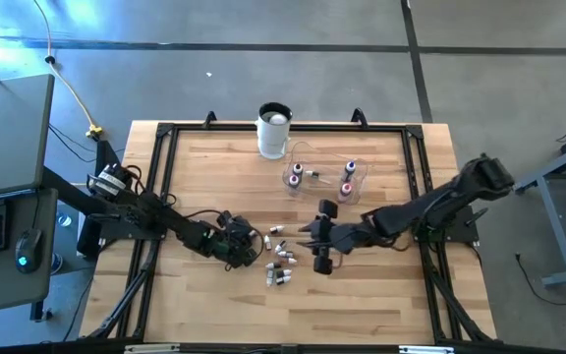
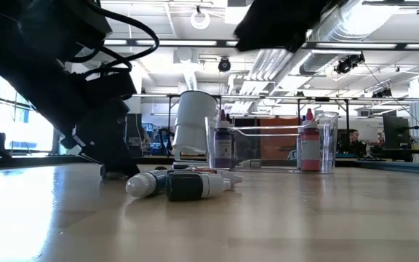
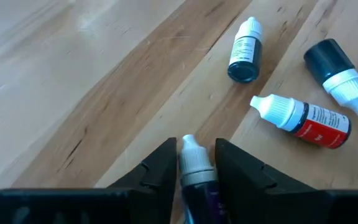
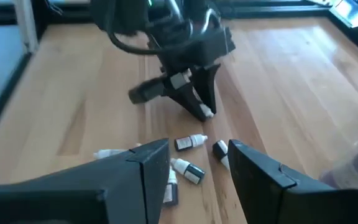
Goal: Pick & Place food coloring
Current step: Put the small purple food coloring bottle into the transparent container
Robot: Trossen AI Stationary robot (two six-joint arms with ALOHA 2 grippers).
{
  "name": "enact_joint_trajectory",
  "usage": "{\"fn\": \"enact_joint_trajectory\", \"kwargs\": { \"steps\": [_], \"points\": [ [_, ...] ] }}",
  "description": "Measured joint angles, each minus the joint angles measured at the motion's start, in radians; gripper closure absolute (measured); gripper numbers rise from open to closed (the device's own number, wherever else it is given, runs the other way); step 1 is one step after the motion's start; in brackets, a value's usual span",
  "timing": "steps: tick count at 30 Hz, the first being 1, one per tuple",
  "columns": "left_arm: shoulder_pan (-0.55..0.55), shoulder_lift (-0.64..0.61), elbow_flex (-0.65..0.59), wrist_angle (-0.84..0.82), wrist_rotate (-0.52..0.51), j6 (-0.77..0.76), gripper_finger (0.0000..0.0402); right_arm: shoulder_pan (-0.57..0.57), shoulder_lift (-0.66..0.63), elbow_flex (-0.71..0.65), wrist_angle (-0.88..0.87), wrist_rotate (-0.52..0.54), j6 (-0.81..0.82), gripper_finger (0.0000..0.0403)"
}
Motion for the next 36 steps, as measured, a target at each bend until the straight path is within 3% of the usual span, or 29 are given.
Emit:
{"fn": "enact_joint_trajectory", "kwargs": {
  "steps": [5, 12, 20, 25, 29, 33, 36],
  "points": [
    [-0.002, 0.000, 0.000, 0.004, -0.001, 0.000, 0.0336, 0.058, -0.084, 0.000, -0.073, 0.076, 0.039, 0.0247],
    [0.016, 0.001, 0.054, 0.005, 0.017, 0.027, 0.0331, 0.130, -0.101, 0.000, -0.089, 0.177, 0.040, 0.0247],
    [0.129, 0.001, 0.237, 0.003, 0.033, 0.270, 0.0338, 0.135, -0.101, 0.000, -0.088, 0.200, 0.039, 0.0247],
    [0.264, 0.001, 0.391, 0.006, 0.146, 0.451, 0.0334, 0.135, -0.118, 0.000, -0.121, 0.201, 0.039, 0.0247],
    [0.365, 0.052, 0.508, 0.013, 0.238, 0.525, 0.0333, 0.140, -0.185, 0.000, -0.281, 0.238, 0.093, 0.0247],
    [0.423, 0.150, 0.636, 0.041, 0.315, 0.578, 0.0333, 0.165, -0.266, 0.000, -0.550, 0.393, 0.280, 0.0247],
    [0.440, 0.236, 0.724, 0.013, 0.316, 0.609, 0.0333, 0.191, -0.317, 0.000, -0.781, 0.503, 0.484, 0.0247]
  ]
}}
